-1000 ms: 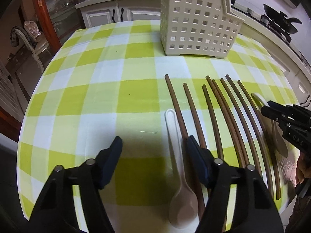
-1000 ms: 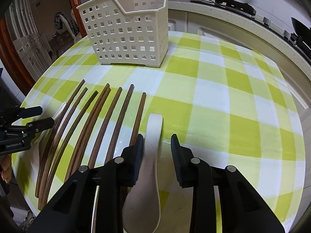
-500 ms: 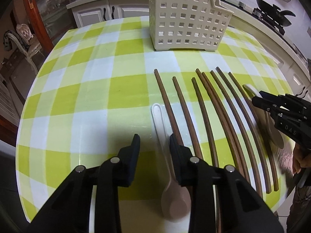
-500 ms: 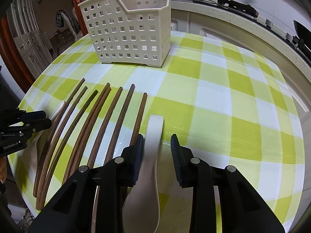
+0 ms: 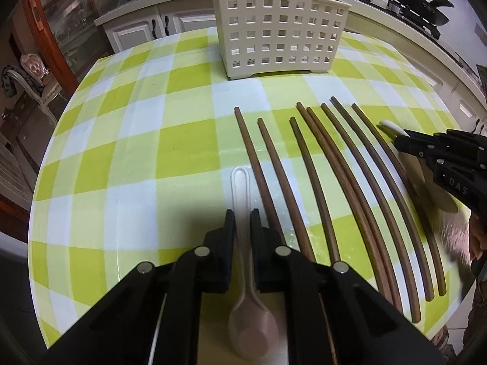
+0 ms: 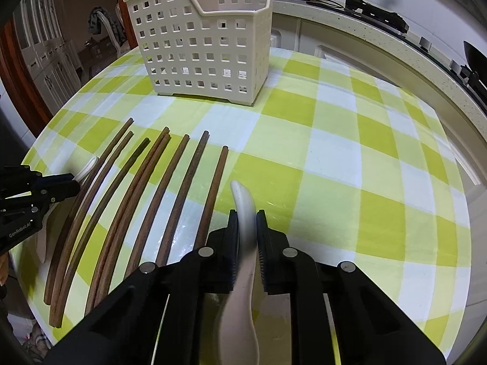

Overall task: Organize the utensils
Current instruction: 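Lower the right tool over the white spoon and close on its handle, then lift the white spoon with the right tool and lower it into the caddy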

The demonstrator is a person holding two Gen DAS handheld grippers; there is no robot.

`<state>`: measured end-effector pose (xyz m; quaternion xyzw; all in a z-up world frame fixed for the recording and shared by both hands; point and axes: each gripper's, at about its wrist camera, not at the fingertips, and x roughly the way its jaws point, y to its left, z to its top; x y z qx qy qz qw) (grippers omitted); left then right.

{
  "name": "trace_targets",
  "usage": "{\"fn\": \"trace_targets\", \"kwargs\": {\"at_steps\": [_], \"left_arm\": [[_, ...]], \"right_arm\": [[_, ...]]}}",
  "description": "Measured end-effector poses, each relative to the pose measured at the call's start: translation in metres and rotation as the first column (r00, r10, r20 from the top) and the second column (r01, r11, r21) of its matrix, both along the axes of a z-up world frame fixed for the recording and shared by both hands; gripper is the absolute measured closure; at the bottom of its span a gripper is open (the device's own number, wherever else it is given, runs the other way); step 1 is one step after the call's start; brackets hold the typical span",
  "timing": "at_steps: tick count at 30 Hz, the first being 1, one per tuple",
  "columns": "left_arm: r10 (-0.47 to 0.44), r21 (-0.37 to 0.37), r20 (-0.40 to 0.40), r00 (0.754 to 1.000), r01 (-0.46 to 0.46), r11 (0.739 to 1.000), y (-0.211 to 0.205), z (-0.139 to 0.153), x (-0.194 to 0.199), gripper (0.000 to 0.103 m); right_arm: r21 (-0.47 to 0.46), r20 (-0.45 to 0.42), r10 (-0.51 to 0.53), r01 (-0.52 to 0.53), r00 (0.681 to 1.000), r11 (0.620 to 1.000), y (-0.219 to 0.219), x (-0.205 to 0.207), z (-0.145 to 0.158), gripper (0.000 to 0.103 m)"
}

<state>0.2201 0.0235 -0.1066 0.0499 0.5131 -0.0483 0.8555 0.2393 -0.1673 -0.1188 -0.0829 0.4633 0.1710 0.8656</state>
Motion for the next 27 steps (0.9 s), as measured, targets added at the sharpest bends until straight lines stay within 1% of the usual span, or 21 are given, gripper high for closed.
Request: {"fn": "trace_targets", "kwargs": {"at_steps": [5,12,17,22,27], "left_arm": [[0.019,-0.031,0.034,0.999,-0.018,0.999,0.007,0.011,-0.004,0.092],[0.035,-0.057,0.135,0.990,-0.027,0.998,0.012,0.045,-0.022,0.092],[0.031,-0.066,0.207,0.978,-0.018,0.998,0.012,0.066,-0.037,0.093],[0.013,-0.053,0.262,0.965,0.001,0.999,0.010,0.082,-0.053,0.092],[0.011,-0.055,0.294,0.956,0.006,0.998,0.011,0.089,-0.060,0.093]], "right_arm": [[0.028,0.025,-0.015,0.014,1.000,0.999,-0.007,-0.006,0.011,0.088],[0.061,0.109,-0.014,0.008,0.994,0.998,-0.011,-0.020,0.041,0.088],[0.072,0.142,-0.009,-0.001,0.990,0.997,-0.010,-0.032,0.053,0.089],[0.077,0.172,-0.009,-0.005,0.985,0.997,-0.011,-0.045,0.067,0.089],[0.083,0.224,-0.014,-0.005,0.974,0.997,-0.011,-0.058,0.082,0.089]]}}
